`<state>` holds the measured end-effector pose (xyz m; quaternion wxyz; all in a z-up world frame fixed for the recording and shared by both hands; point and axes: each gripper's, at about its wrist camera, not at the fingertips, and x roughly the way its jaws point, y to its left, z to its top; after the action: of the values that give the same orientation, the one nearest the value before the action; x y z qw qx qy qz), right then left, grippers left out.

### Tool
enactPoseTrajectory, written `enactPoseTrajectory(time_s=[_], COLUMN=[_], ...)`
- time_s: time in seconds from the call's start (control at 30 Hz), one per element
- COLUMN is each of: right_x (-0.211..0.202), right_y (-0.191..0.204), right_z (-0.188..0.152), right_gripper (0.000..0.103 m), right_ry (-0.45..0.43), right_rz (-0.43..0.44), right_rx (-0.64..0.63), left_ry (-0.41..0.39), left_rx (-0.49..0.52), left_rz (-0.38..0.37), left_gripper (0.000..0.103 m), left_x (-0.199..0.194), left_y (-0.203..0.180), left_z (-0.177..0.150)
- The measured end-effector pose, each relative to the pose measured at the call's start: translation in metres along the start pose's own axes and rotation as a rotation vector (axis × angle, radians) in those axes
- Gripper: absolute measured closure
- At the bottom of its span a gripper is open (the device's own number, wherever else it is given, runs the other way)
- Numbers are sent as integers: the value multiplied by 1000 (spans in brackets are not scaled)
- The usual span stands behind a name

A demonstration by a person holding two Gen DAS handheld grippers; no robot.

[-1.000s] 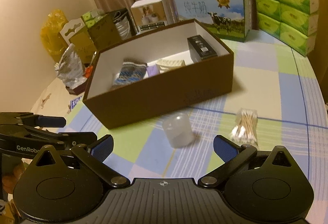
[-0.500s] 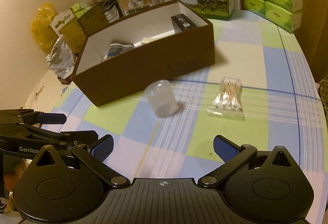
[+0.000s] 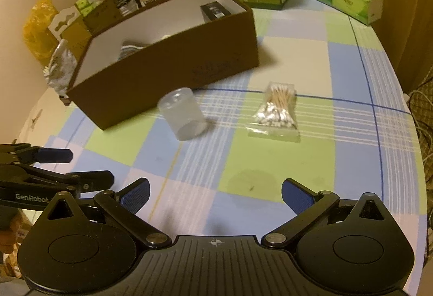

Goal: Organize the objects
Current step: 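Withdraw both open grippers from the box toward the cup and cotton swabs, then grasp the clear plastic cup with the left gripper while the right grasps the cotton swab bag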

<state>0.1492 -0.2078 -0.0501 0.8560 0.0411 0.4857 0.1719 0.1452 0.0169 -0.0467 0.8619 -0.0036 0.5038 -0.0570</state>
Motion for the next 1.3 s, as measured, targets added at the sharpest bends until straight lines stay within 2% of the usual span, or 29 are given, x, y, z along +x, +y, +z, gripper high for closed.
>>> enactPoseTrajectory(time_s=[0.53,0.87,1.17,1.3], right_x=[22,38,56,64], right_y=[-30,-47,-60,-65], right_z=[7,19,35,41], right_gripper=[2,2,2,3], right_ry=[27,10,-23,-47], right_rz=[-54,-76,-116,-129], right_rx=[58,105,132,139], left_ry=[14,-42,-71,-82], left_rx=[34,122,183,180], left_rz=[0,-50,-64,-85], left_gripper=[7,9,16,28], left_x=[21,52,85,98], left_y=[-12,-20,-28,-29], left_z=[18,33,56,66])
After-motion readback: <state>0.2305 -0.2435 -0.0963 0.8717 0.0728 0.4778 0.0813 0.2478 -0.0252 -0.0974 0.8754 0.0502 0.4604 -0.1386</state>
